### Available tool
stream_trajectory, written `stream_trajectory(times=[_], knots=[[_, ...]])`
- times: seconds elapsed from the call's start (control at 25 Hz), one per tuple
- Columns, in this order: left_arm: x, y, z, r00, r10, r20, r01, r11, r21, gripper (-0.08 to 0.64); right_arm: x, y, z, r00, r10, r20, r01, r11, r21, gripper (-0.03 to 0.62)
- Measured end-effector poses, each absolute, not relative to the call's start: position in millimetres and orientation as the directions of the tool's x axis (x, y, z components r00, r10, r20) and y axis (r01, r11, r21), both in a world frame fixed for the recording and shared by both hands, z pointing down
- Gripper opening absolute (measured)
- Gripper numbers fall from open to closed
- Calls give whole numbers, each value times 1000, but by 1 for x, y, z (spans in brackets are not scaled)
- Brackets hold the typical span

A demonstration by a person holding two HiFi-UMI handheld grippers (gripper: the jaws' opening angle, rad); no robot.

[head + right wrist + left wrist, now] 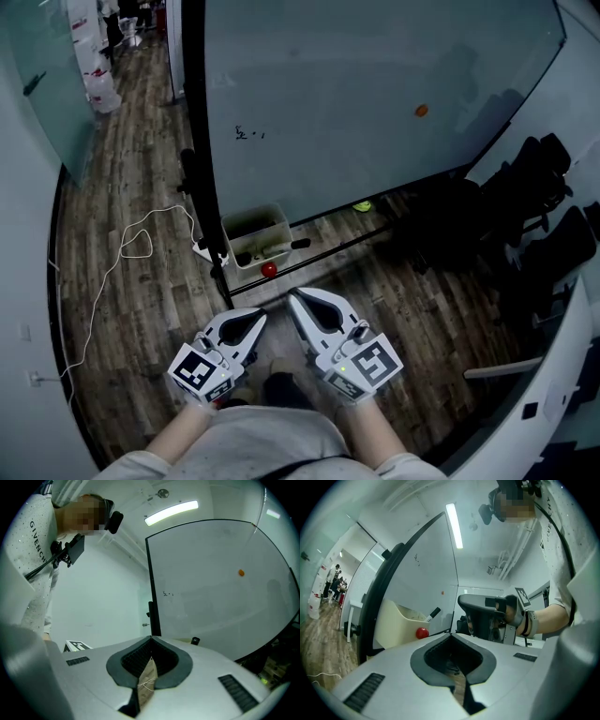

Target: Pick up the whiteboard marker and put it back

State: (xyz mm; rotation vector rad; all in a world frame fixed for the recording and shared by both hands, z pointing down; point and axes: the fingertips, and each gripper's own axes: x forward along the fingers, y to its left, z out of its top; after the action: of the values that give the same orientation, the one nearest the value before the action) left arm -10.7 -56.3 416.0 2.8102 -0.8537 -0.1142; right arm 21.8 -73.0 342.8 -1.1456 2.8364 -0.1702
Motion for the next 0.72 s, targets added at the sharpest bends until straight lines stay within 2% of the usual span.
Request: stream_trajectory(times=[0.72], knots=[[-16, -52, 411, 828, -560, -29, -543, -813, 211, 15, 14, -64, 335, -733, -679, -28, -673, 731, -109, 20]])
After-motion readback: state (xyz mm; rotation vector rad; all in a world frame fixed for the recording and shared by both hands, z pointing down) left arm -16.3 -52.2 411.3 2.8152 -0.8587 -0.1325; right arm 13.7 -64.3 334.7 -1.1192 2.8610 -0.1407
